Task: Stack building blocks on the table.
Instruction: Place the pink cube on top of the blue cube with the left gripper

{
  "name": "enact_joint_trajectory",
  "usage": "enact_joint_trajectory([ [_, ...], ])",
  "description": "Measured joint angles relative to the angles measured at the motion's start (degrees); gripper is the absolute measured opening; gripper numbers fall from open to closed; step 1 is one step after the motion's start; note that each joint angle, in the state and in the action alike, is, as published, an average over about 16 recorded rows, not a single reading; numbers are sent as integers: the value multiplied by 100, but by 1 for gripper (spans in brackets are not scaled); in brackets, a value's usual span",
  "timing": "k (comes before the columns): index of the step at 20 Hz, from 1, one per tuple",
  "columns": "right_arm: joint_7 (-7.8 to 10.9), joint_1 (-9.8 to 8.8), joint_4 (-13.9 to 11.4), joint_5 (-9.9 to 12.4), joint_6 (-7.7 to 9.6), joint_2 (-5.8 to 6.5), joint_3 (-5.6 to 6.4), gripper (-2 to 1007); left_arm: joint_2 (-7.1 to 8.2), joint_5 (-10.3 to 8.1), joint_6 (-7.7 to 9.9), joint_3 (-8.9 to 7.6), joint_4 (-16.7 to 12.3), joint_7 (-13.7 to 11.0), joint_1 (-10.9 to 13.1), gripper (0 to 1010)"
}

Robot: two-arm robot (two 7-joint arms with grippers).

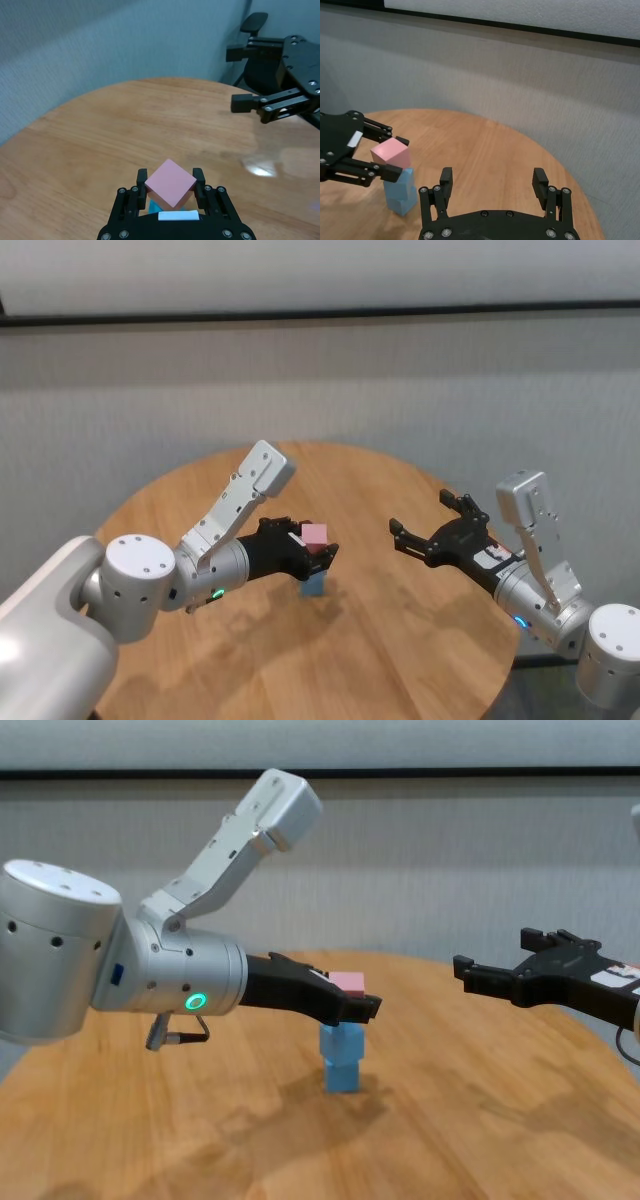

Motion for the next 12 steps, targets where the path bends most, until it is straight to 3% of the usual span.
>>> enact_joint_trajectory([
  [12, 0, 0, 0, 0, 0, 0, 0, 1005, -145, 223, -220, 53, 449, 25, -184, 568],
])
